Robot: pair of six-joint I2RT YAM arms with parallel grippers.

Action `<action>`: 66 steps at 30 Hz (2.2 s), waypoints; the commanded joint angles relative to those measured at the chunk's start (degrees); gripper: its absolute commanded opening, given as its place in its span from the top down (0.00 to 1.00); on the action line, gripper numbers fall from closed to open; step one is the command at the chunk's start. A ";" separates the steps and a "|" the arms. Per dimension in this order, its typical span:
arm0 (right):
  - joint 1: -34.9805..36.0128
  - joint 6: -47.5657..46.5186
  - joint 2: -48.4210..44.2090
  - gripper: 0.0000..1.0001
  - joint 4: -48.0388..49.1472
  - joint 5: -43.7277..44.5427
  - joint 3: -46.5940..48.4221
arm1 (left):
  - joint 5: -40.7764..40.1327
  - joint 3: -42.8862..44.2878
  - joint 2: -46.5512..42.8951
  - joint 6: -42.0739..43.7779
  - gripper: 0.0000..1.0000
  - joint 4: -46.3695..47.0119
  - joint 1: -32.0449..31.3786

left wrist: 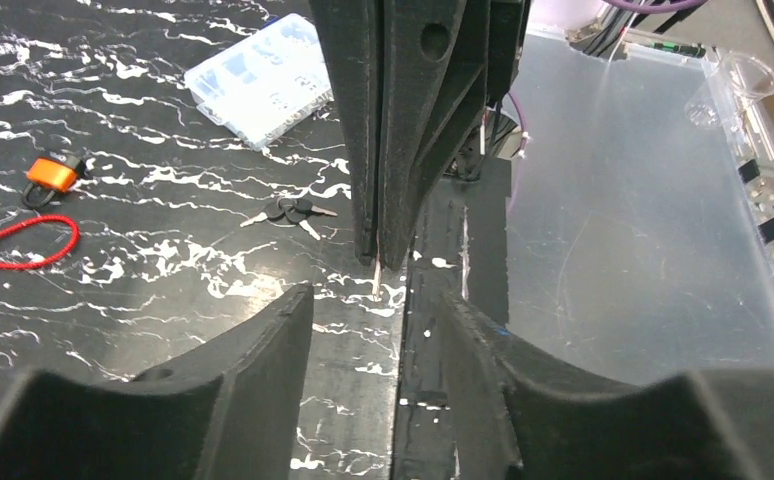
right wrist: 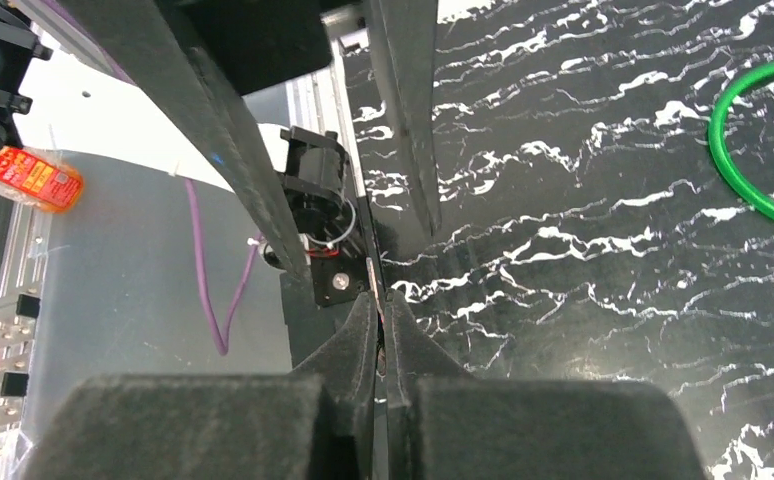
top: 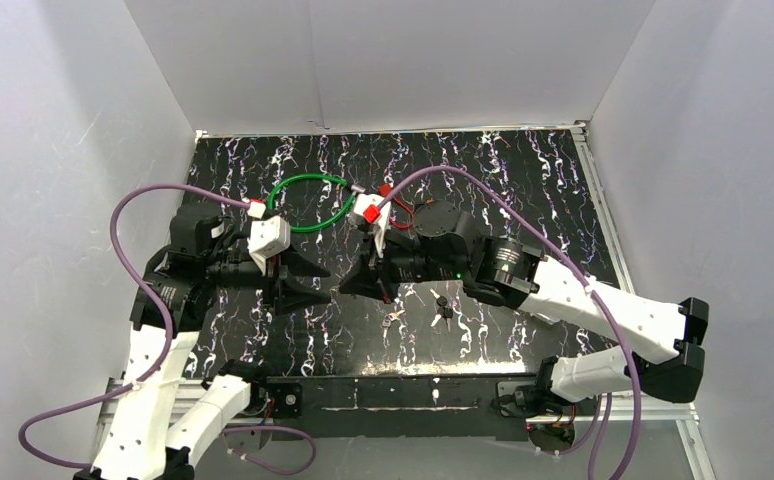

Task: Unlock with the key
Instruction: Pick up the key from the center of the board.

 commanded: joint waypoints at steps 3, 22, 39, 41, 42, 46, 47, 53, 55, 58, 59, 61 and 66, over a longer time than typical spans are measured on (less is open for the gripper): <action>0.27 3.33 -6.63 0.99 0.27 4.60 -4.83 | -0.45 1.85 0.68 0.73 0.27 0.45 -0.08; -0.34 16.40 -30.76 0.99 -10.01 29.60 -20.24 | -26.74 9.82 36.15 -0.96 0.02 9.13 -4.66; -0.44 21.01 -37.02 0.99 -15.45 38.89 -21.39 | -31.11 36.51 75.74 8.01 0.02 17.30 -16.85; -0.43 21.39 -37.86 0.99 -15.50 39.46 -21.49 | -31.62 40.27 79.44 7.08 0.02 16.34 -17.13; -0.38 21.49 -38.27 0.99 -15.55 39.76 -21.58 | -31.98 41.62 80.87 6.92 0.02 16.18 -17.31; -0.44 21.43 -39.49 0.99 -16.19 40.79 -21.08 | -32.97 44.49 84.89 7.20 0.06 15.46 -17.79; -0.44 21.34 -39.76 0.99 -16.38 41.03 -20.90 | -33.41 45.01 85.55 7.17 0.08 14.91 -17.87; -0.52 20.49 -40.38 0.99 -17.10 41.60 -20.08 | -37.63 42.53 85.24 8.54 0.17 13.43 -17.96; -0.53 20.29 -40.35 0.99 -17.04 41.50 -20.01 | -40.09 41.29 84.85 9.13 0.19 13.47 -18.12; -0.53 19.96 -40.14 0.99 -16.90 41.26 -19.75 | -42.11 40.53 84.92 9.85 0.27 12.55 -18.32; -0.48 19.86 -40.05 0.99 -16.85 41.20 -19.68 | -42.16 40.25 84.84 10.15 0.32 12.26 -18.39; -0.50 19.76 -39.96 0.99 -16.84 41.03 -19.47 | -41.42 39.57 84.50 10.70 0.47 11.49 -18.49; -0.50 19.64 -39.95 0.99 -16.93 40.78 -19.21 | -41.57 38.44 82.73 13.00 0.74 6.63 -18.76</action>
